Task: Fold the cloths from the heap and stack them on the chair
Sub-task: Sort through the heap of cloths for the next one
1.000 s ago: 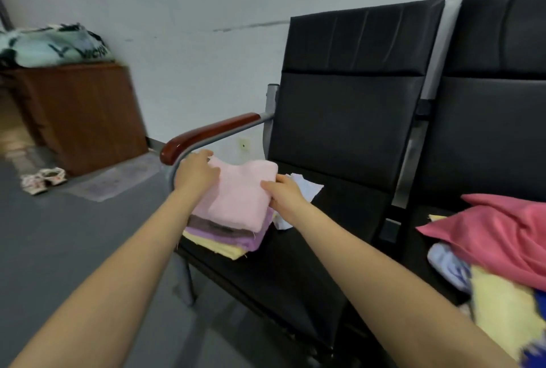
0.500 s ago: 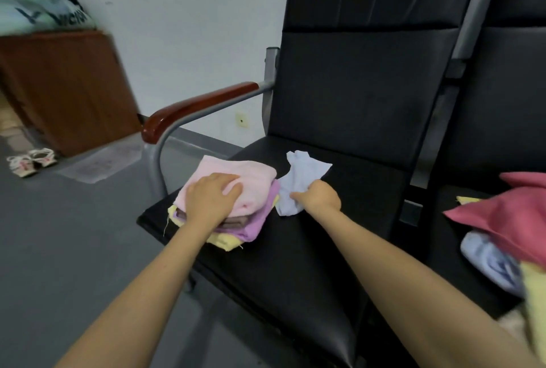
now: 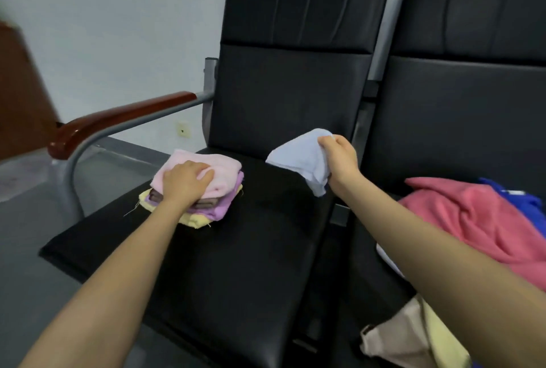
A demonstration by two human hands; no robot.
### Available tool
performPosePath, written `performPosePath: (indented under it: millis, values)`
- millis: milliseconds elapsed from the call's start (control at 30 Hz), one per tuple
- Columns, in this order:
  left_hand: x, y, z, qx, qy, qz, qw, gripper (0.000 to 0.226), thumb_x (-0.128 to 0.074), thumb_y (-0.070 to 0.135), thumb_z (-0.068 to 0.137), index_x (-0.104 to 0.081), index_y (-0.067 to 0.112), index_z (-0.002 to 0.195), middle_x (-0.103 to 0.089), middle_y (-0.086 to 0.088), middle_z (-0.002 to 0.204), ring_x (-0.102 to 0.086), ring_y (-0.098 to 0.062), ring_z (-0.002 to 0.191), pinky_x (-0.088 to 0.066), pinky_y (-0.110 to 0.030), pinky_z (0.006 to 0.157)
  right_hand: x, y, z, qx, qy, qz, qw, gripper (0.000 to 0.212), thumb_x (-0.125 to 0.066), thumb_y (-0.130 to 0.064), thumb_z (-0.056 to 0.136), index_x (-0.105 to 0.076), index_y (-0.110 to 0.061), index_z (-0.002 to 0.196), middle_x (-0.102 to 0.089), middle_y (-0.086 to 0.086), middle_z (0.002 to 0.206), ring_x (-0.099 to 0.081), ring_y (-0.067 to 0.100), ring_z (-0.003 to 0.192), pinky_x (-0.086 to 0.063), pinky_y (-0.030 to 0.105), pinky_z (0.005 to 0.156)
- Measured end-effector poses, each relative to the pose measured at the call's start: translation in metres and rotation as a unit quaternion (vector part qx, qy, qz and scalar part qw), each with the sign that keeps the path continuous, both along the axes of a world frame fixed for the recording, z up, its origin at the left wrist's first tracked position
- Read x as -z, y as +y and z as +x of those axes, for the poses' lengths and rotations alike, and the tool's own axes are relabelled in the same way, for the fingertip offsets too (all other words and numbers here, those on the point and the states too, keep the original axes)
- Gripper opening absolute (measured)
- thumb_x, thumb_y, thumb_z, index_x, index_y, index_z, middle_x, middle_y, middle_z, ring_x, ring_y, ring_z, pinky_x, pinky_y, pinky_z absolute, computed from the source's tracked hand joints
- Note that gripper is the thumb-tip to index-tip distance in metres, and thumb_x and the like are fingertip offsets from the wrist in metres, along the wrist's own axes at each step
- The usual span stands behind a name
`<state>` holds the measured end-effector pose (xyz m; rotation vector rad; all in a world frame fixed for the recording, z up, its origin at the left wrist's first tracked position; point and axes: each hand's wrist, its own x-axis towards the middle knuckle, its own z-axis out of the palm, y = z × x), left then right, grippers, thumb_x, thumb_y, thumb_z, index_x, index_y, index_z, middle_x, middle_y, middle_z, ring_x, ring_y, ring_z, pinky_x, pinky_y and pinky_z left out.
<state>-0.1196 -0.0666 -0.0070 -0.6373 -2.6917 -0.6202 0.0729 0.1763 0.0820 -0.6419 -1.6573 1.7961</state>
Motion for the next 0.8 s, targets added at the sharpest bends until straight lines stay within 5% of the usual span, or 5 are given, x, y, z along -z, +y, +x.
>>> performPosePath:
  millis: [100,233,467,633,800]
  values:
    - [-0.014,0.011,0.004,0.003,-0.032,-0.006,0.999,0.036,-0.047,0.044,0.096,-0.068,0.025,0.117,-0.066,-0.006,0.121,-0.058,-0.029,0.107,-0.045,-0.039,0.09,-0.007,0.011,0.021,-0.037,-0.045,0.007,0.998,0.01,-0.054,-0.012,0.085,-0.062,-0.014,0.092,-0.064,0.007,0.094,-0.061,0.023,0.086,-0.05,0.035,0.074]
    - [-0.048,0.043,0.063,0.076,-0.065,0.157,0.983,0.027,-0.05,0.035,0.096,-0.07,0.02,0.104,-0.068,-0.003,0.11,-0.061,-0.024,0.102,-0.046,-0.036,0.087,-0.018,0.018,0.058,-0.049,-0.074,0.014,0.996,0.018,-0.049,-0.003,0.088,-0.065,-0.008,0.094,-0.066,0.014,0.091,-0.064,0.029,0.087,-0.051,0.036,0.076]
    - [-0.096,0.115,0.251,0.273,-0.281,0.372,0.841,0.031,-0.045,0.03,0.102,-0.069,0.013,0.091,-0.067,-0.003,0.079,-0.061,-0.013,0.068,-0.049,-0.026,0.064,-0.052,0.027,0.175,-0.077,0.026,0.004,0.997,0.015,-0.051,-0.011,0.096,-0.065,-0.004,0.096,-0.067,0.008,0.081,-0.063,0.017,0.071,-0.049,0.026,0.059]
    - [-0.1,0.154,0.345,0.319,-0.362,0.387,0.786,0.03,-0.046,0.024,0.101,-0.066,0.006,0.089,-0.061,-0.003,0.07,-0.056,-0.008,0.056,-0.046,-0.018,0.053,-0.045,0.056,0.273,-0.006,-0.012,0.092,0.996,0.015,-0.055,-0.016,0.096,-0.068,-0.011,0.088,-0.068,0.003,0.082,-0.062,0.012,0.075,-0.048,0.028,0.07]
    - [-0.063,0.203,0.404,0.303,-0.397,0.276,0.821,0.028,-0.05,0.018,0.098,-0.062,0.019,0.073,-0.059,0.005,0.065,-0.053,-0.008,0.055,-0.043,-0.016,0.052,0.022,0.112,0.368,0.106,-0.2,0.185,0.956,0.01,-0.06,-0.01,0.092,-0.067,-0.004,0.086,-0.058,0.006,0.078,-0.051,0.017,0.078,-0.039,0.027,0.059]
